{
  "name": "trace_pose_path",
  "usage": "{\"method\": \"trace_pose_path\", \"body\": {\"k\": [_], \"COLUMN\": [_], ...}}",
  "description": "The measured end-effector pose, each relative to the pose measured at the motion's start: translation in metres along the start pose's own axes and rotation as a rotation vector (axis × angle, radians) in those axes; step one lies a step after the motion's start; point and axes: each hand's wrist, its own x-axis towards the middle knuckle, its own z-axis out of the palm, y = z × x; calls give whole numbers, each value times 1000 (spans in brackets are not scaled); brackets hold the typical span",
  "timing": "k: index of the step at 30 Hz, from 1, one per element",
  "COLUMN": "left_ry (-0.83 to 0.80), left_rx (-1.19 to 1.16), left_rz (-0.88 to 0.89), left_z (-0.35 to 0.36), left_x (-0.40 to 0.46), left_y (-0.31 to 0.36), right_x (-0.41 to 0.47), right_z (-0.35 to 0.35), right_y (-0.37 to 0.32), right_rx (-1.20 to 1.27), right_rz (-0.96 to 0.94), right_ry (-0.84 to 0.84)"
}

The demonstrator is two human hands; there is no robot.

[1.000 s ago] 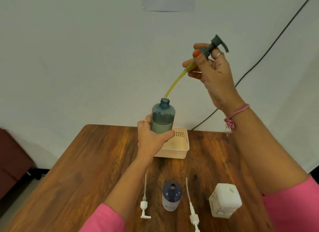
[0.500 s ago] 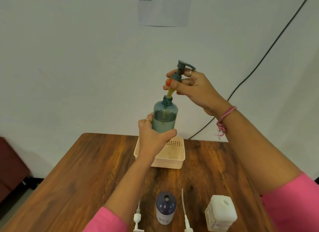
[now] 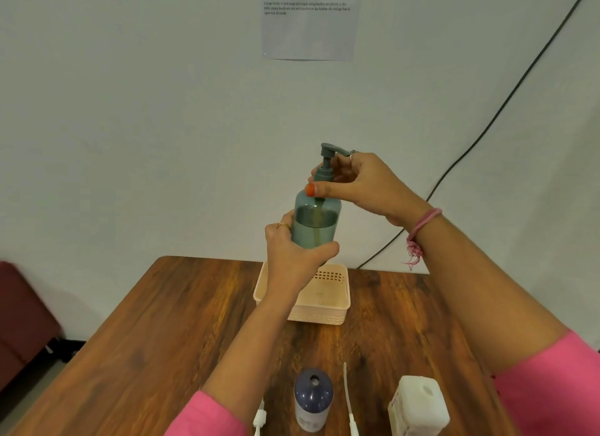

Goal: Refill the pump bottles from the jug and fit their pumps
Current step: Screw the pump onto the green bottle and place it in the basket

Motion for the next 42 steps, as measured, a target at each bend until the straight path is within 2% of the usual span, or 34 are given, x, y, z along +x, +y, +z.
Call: {"method": "trace_pose_path", "body": {"k": [6, 8, 16, 24, 38, 42], "left_ry": [-13, -13, -18, -36, -74, -59], "left_rx": [-21, -25, -54, -44, -51, -55], "left_rz": [-2, 1, 7, -12, -20, -25], "left_z": [-1, -1, -7, -14, -25, -27], "left_x": [0, 0, 3, -1, 5, 6], "left_y": [1, 1, 2, -2, 0, 0], "right_x": [-7, -8, -8, -6, 1, 0], "right_z": [-23, -20, 7, 1, -1, 5], "right_y": [0, 1, 5, 0, -8, -10], "right_rx": [123, 152, 236, 183, 45, 52], "right_rz": [53, 50, 58, 69, 49, 43], "right_ry": [-202, -190, 65, -88, -201, -190]}}
